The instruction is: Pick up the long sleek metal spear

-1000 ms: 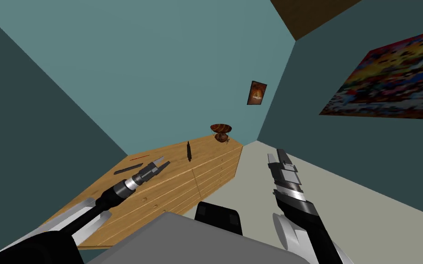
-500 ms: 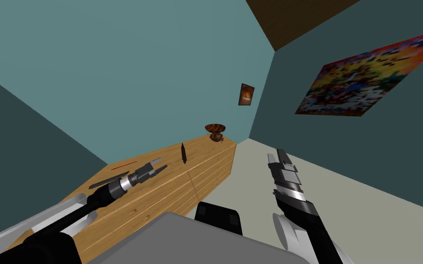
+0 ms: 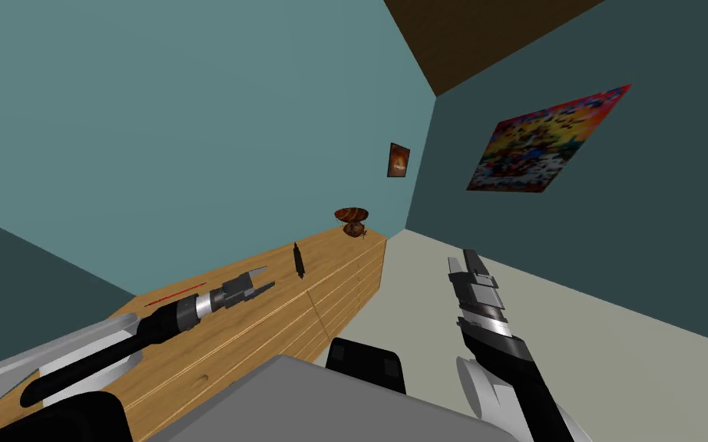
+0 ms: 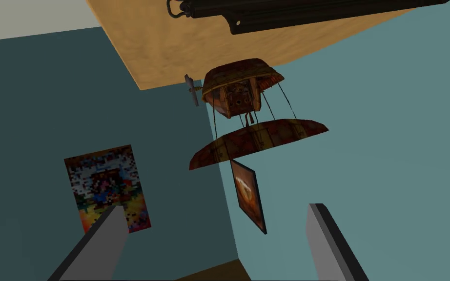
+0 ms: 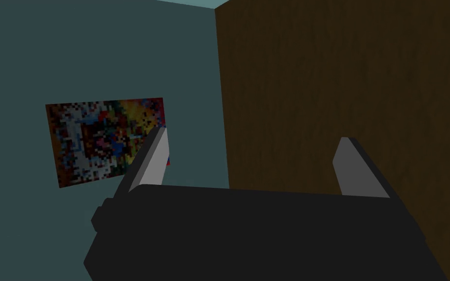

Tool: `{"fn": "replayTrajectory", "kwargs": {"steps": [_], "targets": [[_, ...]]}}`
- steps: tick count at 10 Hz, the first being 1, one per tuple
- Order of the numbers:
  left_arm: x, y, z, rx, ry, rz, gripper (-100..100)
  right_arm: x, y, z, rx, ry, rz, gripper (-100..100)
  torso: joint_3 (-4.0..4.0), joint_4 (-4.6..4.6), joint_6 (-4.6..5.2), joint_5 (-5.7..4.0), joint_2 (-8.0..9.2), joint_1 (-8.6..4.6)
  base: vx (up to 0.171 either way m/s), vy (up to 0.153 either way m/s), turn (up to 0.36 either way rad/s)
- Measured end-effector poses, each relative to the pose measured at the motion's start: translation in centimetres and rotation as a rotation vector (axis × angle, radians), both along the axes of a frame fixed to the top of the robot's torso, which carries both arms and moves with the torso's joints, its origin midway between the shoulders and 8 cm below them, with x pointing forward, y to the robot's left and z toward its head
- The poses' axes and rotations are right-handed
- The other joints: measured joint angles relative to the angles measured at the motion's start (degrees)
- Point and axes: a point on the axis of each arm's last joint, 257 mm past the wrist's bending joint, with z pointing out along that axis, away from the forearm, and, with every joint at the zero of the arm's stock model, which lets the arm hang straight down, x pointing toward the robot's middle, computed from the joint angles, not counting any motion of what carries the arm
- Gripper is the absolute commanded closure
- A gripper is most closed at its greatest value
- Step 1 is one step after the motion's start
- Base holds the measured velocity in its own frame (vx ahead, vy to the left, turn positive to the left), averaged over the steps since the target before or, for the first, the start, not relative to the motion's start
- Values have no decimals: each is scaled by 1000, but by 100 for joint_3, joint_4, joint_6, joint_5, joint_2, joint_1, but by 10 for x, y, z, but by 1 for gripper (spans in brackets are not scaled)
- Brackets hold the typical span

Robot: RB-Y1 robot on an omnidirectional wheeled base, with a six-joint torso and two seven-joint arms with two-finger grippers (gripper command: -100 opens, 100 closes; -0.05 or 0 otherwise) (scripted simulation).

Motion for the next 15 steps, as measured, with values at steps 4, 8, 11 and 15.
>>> {"fn": "replayTrajectory", "kwargs": {"steps": [4,8,11,15], "targets": [[-15,22,-22,181,99,-78,-100,0,0,0,0,0,0,0,-3,-1,-4,0,-5,1,-7,20,-290],[-28,38,-39,321,189,-160,-100,0,0,0,0,0,0,0,-6,-3,5,0,-9,-2,-3,18,-173],[-40,52,-51,426,259,-237,-100,0,0,0,0,0,0,0,-5,-2,-5,1,-10,3,-3,27,-290],[-62,72,-71,559,369,-351,-100,0,0,0,0,0,0,0,-6,-2,-8,2,-12,3,0,32,-222]]}}
